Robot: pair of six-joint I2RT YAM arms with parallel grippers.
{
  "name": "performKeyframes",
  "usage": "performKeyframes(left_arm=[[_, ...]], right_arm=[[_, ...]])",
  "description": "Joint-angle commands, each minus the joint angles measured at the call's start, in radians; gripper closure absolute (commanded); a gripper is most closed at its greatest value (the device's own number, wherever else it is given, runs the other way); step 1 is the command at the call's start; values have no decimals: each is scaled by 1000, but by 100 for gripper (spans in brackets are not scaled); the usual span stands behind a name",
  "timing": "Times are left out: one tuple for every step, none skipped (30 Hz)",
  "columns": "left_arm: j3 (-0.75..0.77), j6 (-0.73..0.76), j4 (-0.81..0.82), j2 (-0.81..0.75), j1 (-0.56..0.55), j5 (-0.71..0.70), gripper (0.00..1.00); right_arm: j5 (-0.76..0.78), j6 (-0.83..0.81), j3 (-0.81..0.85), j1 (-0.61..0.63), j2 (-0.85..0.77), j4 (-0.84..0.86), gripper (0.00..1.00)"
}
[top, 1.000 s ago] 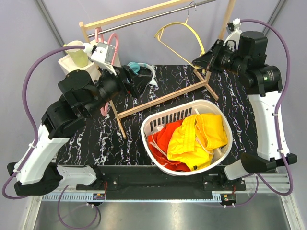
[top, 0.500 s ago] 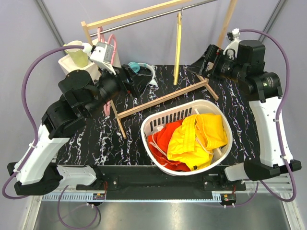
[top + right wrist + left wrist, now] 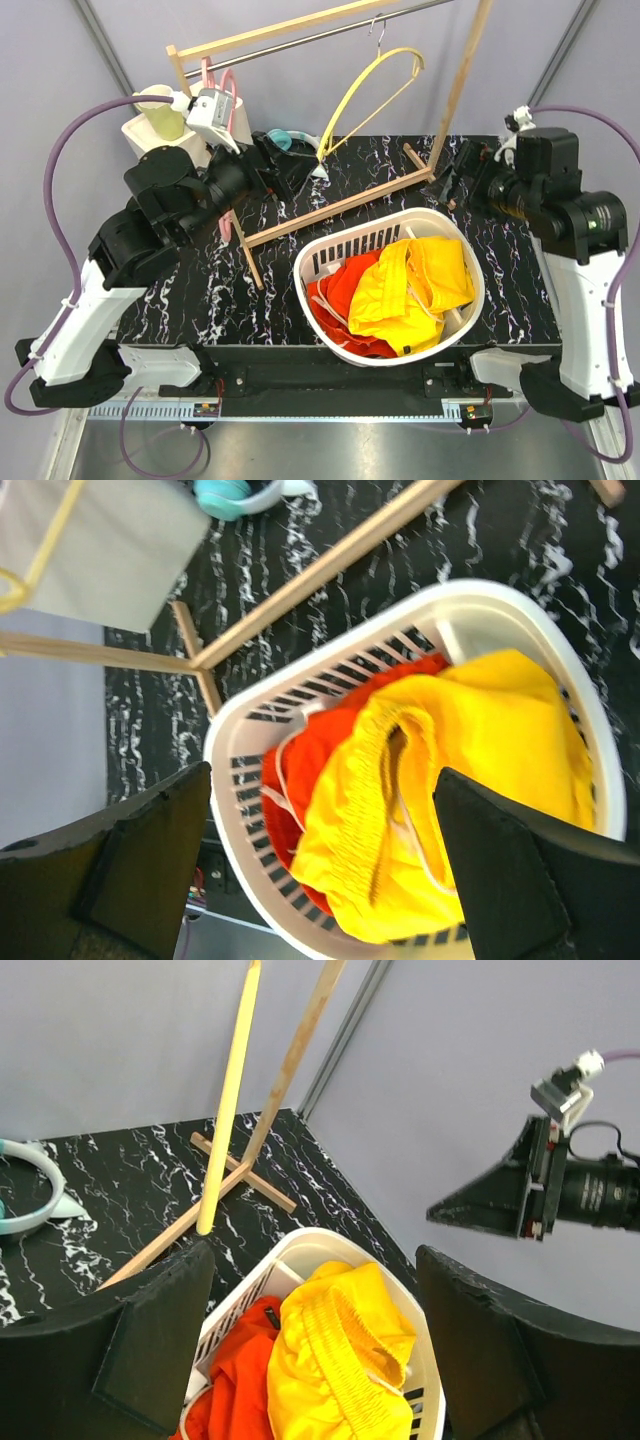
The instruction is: Remove the shorts from the hanger
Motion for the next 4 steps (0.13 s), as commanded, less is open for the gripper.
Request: performKeyframes(left_arm=[[-9, -73, 34, -9, 0, 7, 16], [-8, -82, 39, -7, 0, 8, 16], [-5, -91, 44, -10, 0, 19, 16], [7, -91, 63, -13, 0, 28, 15]], right_arm=[[84, -43, -47, -3, -96, -101, 0], [84, -45, -43, -3, -105, -109, 0], [73, -45, -34, -3, -107, -113, 0], [65, -45, -5, -3, -109, -116, 0]])
